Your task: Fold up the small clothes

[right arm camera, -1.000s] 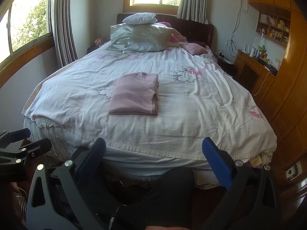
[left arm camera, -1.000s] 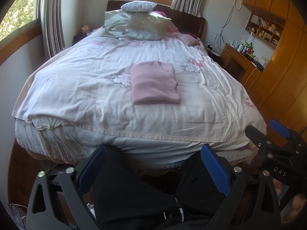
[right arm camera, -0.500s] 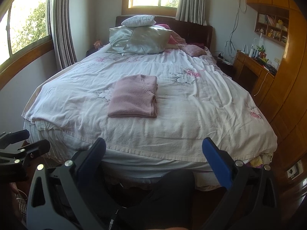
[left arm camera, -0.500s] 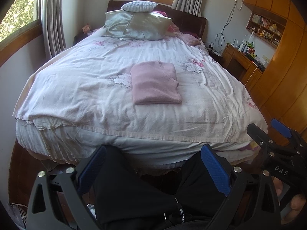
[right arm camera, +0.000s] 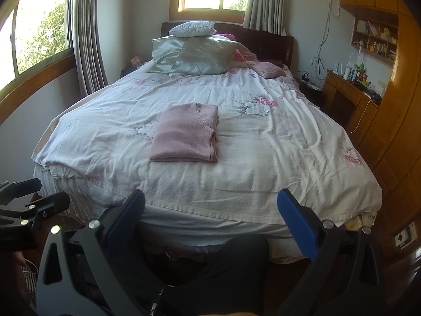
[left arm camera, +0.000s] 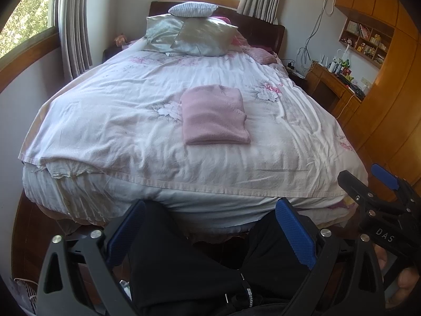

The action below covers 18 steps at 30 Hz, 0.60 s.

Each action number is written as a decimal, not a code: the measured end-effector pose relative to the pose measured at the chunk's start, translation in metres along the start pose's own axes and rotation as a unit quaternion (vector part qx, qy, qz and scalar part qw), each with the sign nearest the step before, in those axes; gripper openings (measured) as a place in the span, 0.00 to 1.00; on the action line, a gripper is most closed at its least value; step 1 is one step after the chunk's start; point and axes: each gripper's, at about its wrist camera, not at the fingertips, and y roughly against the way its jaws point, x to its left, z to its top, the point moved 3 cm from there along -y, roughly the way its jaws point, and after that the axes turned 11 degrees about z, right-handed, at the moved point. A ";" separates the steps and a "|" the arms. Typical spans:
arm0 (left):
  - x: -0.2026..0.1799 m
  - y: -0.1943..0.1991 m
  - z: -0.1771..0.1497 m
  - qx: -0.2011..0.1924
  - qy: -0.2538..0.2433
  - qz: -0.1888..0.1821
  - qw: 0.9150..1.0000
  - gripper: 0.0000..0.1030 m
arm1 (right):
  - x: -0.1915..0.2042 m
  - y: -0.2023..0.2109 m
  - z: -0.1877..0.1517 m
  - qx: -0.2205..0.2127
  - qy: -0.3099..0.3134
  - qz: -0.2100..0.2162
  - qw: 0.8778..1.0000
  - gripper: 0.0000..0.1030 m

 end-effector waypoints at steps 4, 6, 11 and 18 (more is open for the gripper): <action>-0.001 0.000 -0.001 0.000 0.001 0.000 1.000 0.96 | 0.000 -0.001 0.000 0.000 0.000 0.000 1.000 0.97; -0.001 0.001 -0.002 0.000 0.000 0.001 1.000 0.96 | 0.000 -0.002 0.000 0.000 -0.001 0.001 1.000 0.97; -0.001 -0.001 -0.001 0.001 0.000 0.001 1.000 0.96 | 0.001 -0.005 0.000 0.002 0.000 0.003 1.000 0.97; -0.001 -0.003 -0.002 0.000 -0.002 0.005 1.000 0.96 | 0.002 -0.012 -0.002 0.004 0.002 0.005 1.000 0.97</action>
